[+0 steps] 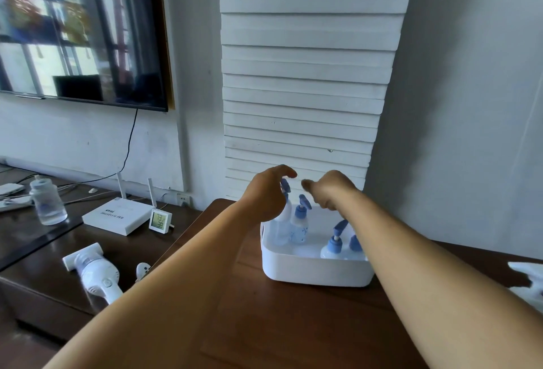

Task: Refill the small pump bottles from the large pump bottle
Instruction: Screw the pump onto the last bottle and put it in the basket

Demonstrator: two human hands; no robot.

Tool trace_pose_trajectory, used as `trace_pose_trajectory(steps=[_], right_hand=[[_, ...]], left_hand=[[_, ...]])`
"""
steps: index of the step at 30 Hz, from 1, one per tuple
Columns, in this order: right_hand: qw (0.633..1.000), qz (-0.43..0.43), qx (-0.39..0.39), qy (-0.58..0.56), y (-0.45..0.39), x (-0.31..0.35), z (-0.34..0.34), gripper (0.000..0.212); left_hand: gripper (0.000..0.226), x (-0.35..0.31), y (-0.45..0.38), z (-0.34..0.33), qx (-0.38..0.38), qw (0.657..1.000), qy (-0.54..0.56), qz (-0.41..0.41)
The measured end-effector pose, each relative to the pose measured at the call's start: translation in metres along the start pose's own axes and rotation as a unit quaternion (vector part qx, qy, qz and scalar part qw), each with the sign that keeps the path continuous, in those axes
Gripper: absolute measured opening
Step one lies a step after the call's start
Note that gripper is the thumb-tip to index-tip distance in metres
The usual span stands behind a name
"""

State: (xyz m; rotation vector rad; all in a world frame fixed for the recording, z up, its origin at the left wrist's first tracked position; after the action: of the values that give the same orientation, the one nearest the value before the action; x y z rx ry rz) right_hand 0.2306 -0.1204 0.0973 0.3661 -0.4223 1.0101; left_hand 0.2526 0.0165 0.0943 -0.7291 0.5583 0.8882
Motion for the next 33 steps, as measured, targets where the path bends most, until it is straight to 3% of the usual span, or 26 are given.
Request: trace_pose_trajectory(steps=[5,9,14,17,20,22,25,29,33], right_hand=[[0.998,0.004,-0.053,0.028,0.008,-0.016,0.027,0.024],[0.998,-0.011,-0.05,0.046,0.021,-0.038,0.031,0.02],[0.994,0.012,-0.007,0.11,0.046,-0.061,0.029,0.028],[0.989,-0.006,0.004,0.149,0.052,-0.069,0.024,0.008],[0.99,-0.009,-0.008,0.138,0.051,-0.075,0.022,0.017],[0.989,-0.019,-0.016,0.143,0.051,-0.079,0.025,0.007],[0.99,-0.047,-0.035,0.128,0.05,-0.085,0.029,0.024],[0.993,-0.05,-0.031,0.106,0.05,-0.085,0.029,0.027],[0.998,-0.047,-0.02,0.048,0.047,-0.082,0.026,0.025]], left_hand=[[0.05,-0.03,0.009,-0.004,-0.035,0.996,-0.054,-0.063],[0.034,-0.056,0.018,-0.026,0.02,0.989,-0.104,-0.104],[0.034,-0.058,0.034,-0.061,0.114,0.977,-0.176,-0.032],[0.031,-0.055,0.041,-0.073,0.131,0.965,-0.225,-0.002],[0.031,-0.056,0.042,-0.074,0.117,0.966,-0.229,-0.005],[0.031,-0.055,0.041,-0.073,0.098,0.971,-0.216,-0.009],[0.025,-0.053,0.041,-0.072,0.082,0.971,-0.223,0.002],[0.041,-0.056,0.036,-0.069,0.086,0.977,-0.191,0.023],[0.027,-0.062,0.035,-0.071,0.103,0.977,-0.185,0.036]])
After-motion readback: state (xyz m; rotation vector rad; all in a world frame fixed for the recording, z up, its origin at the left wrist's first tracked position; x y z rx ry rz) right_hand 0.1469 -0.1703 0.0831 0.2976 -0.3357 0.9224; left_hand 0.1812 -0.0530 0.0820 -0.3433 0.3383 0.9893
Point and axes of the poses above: each hand's wrist, its own y-axis away from the middle knuckle, its own z-axis out of the back of the hand, x = y × z, the point moved 4 cm from there along -y, towards the middle knuckle, and after that the axes turned 4 degrees about y, right-handed, at the moved point
